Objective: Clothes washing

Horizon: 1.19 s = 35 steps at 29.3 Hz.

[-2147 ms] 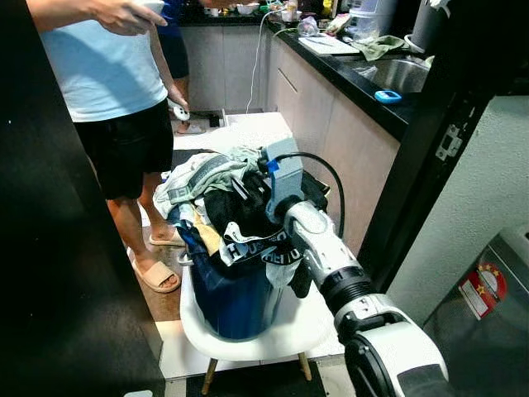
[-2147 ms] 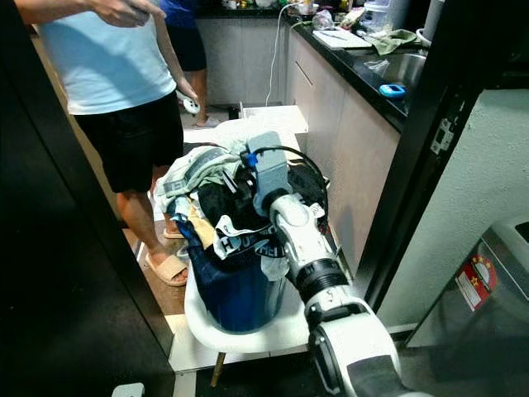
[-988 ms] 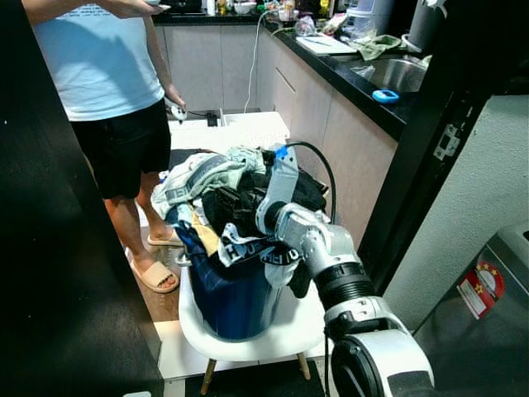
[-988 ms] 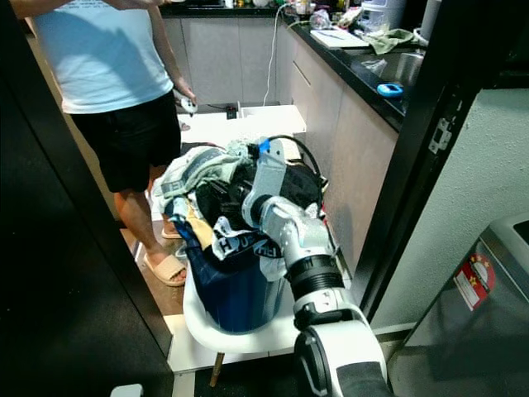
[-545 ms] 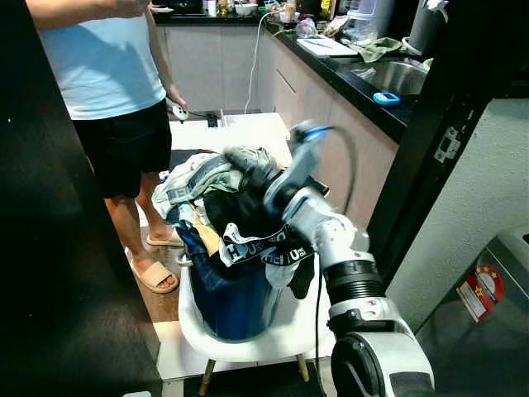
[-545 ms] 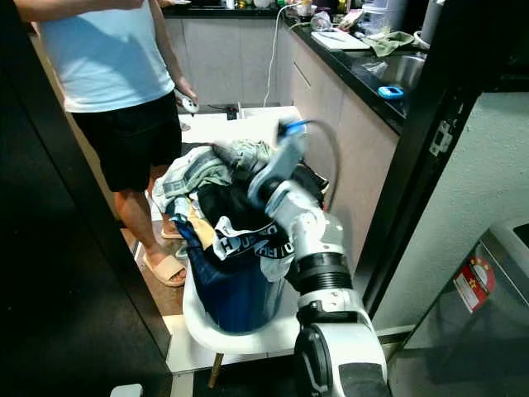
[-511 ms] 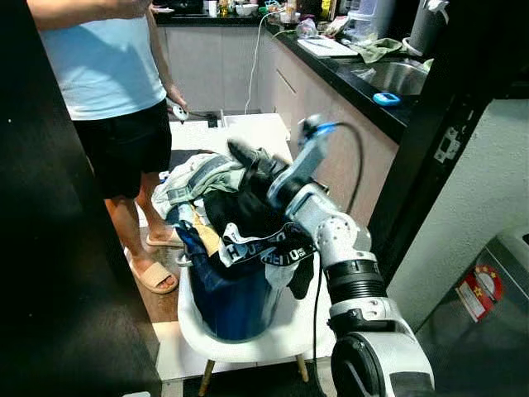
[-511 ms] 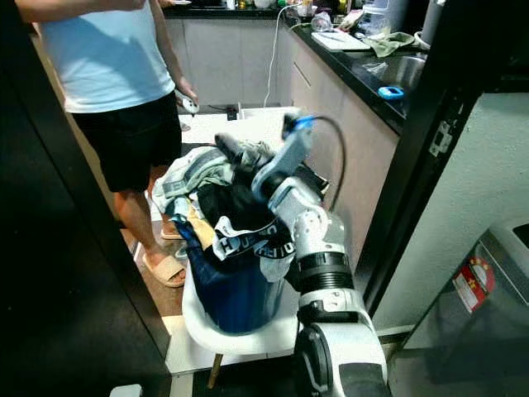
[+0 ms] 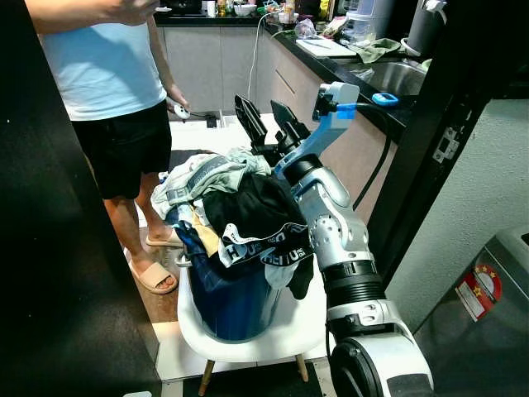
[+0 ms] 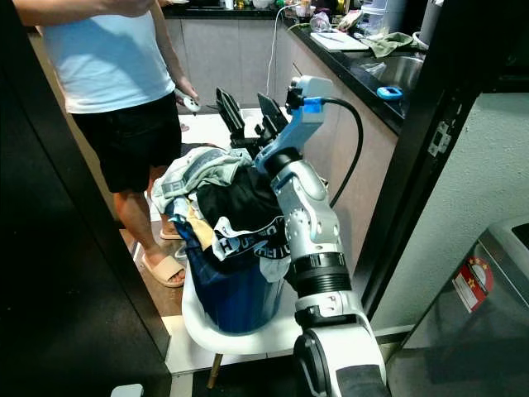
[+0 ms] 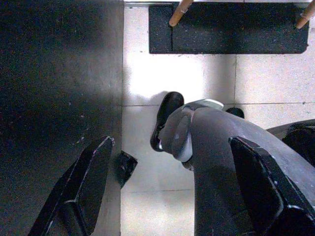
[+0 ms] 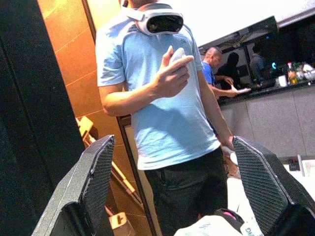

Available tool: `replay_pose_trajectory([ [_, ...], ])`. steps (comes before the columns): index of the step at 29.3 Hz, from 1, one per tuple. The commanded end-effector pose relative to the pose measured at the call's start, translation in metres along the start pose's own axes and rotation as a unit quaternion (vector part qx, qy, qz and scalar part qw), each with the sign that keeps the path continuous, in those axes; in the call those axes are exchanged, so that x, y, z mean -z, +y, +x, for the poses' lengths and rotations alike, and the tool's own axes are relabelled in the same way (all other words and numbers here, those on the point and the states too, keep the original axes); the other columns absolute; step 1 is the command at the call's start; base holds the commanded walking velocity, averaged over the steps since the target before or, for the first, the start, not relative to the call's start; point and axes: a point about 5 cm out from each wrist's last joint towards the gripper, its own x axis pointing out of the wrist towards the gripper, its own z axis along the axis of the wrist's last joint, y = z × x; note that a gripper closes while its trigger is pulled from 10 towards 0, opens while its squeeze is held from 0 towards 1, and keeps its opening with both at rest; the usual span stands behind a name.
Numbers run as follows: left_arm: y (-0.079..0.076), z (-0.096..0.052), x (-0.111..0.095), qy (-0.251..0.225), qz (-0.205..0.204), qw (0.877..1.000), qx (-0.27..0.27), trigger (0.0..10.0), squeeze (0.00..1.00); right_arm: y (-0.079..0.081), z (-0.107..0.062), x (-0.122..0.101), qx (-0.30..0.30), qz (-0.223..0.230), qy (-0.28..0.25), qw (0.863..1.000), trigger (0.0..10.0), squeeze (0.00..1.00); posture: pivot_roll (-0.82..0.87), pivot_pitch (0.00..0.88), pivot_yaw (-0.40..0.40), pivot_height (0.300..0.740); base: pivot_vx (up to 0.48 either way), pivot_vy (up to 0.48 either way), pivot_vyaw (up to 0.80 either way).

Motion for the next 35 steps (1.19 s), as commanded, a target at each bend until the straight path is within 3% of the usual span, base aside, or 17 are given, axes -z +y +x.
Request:
replay_pose_trajectory([
  [1, -0.002, -0.002, 0.011, 0.025, 0.003, 1.000, 0.009, 10.0, 0.00, 0.012, -0.007, 0.027, 0.004, 0.036, 0.017, 0.999, 10.0, 0.00, 0.00, 0.000, -0.060, 0.740, 0.000, 0.000, 0.00],
  [22, 0.002, -0.001, 0.007, 0.025, 0.011, 1.000, 0.015, 10.0, 0.00, 0.025, -0.011, 0.052, -0.017, -0.029, 0.058, 0.998, 10.0, 0.00, 0.00, 0.000, -0.042, 0.740, 0.264, 0.000, 0.00],
  [32, 0.003, -0.001, 0.008, 0.025, 0.001, 1.000, 0.005, 10.0, 0.00, 0.024, -0.014, 0.066, -0.029, -0.099, 0.117, 0.988, 10.0, 0.00, 0.00, 0.000, -0.048, 0.740, 0.000, 0.000, 0.00],
  [35, 0.002, -0.002, 0.009, 0.027, 0.001, 1.000, 0.007, 10.0, 0.00, 0.023, -0.015, 0.068, -0.044, -0.140, 0.142, 0.979, 10.0, 0.00, 0.00, 0.000, -0.057, 0.740, 0.000, 0.000, 0.00],
])
